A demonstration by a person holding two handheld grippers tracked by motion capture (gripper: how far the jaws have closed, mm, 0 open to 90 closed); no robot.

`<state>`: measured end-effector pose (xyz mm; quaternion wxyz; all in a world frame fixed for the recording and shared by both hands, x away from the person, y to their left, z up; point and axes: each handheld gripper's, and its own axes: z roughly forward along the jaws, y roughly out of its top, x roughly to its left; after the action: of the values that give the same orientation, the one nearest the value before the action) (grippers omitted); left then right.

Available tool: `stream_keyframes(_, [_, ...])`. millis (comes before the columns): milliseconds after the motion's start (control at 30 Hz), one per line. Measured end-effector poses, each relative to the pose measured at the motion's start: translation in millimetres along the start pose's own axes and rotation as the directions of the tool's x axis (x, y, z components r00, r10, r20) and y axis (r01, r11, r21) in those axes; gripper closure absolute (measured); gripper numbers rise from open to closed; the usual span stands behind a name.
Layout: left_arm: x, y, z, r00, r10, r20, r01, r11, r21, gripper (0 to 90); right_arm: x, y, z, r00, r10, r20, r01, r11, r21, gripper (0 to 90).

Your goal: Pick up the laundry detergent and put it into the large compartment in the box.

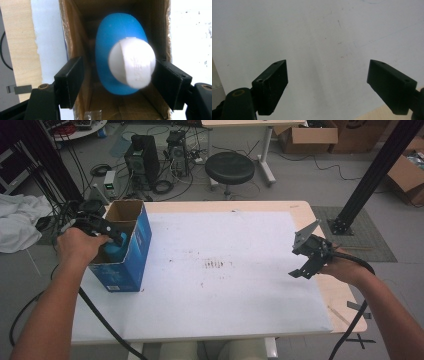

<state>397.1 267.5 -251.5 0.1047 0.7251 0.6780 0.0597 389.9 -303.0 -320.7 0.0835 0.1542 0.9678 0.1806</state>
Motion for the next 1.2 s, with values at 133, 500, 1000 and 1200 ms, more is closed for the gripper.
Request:
stream_keyframes(133, [-2.7, 0.2, -5.3, 0.9999, 0.013, -0.006, -0.013, 0.9999, -0.002, 28.6, -0.3, 0.2, 0.4, 1.0000, -0.002, -0.001, 0.002, 1.000, 0.001, 16.8])
stream_keyframes(500, [-11.2, 1.2, -17.6, 0.9983, 0.057, -0.007, -0.058, 0.9983, -0.008, 26.5, 0.9, 0.5, -0.2, 1.0000, 0.002, -0.003, -0.002, 1.000, 0.003, 16.9])
stream_keyframes(1000, [-28.6, 2.4, -31.2, 0.9913, 0.129, -0.027, -0.130, 0.9909, -0.034, 21.5, 2.1, 1.0, -1.7, 1.0000, -0.002, -0.002, 0.002, 1.000, 0.005, 16.8])
stream_keyframes(1200, [-41.4, 2.3, -39.7, 0.9818, 0.185, -0.042, -0.187, 0.9816, -0.038, 21.5, 2.4, -1.1, -2.6, 1.0000, 0.004, -0.002, -0.004, 1.000, 0.007, 16.8])
